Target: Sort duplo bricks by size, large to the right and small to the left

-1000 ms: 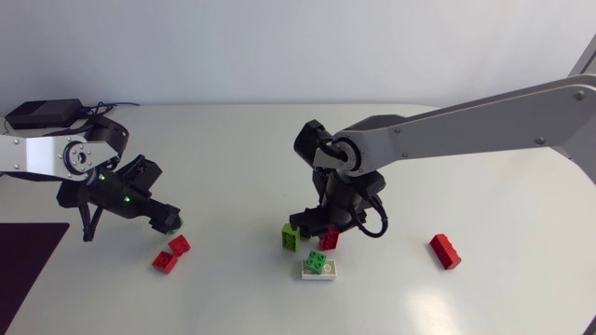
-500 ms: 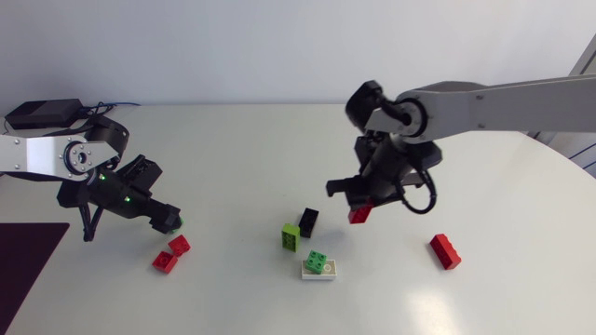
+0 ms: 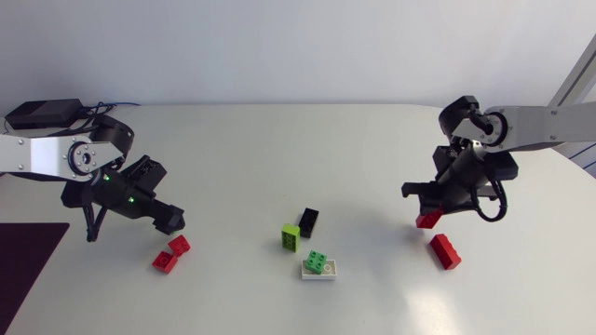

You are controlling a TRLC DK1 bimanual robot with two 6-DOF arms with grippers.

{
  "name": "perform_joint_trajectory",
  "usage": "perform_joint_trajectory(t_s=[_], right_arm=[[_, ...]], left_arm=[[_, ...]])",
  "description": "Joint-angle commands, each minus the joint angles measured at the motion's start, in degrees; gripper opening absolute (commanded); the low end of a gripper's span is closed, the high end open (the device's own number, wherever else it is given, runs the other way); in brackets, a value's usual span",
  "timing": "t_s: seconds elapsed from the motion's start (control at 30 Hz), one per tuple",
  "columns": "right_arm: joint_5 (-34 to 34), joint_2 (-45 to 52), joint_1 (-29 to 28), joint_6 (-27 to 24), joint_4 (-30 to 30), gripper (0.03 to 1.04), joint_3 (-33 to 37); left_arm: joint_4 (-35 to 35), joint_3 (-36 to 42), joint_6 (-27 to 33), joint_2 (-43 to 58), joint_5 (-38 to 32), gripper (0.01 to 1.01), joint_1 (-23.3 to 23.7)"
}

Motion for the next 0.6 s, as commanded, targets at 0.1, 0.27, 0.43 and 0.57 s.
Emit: perform_joint_trajectory(t_s=[0.1,0.27,0.43,0.57], right_arm=[[0.4,1.4,-1.5,-2.0,2.6,0.25,-3.1],[2.7,4.6,-1.4,-1.5,1.5,0.73,-2.9],[3.1,4.5,-0.9,-0.5,0.2,0.98,-1.7],[3.3,3.3,1.0,0.7,-3.0,0.98,2.4]], left_arm=[[0.3,-1.8,-0.2,0.9,0.6,0.977,-0.8],[0.3,-2.2,-0.4,0.7,0.6,0.977,-2.0],[0.1,-1.4,-0.6,-0.1,0.6,0.977,-2.5],[-0.5,-0.6,-1.0,-1.5,0.7,0.977,-3.6]])
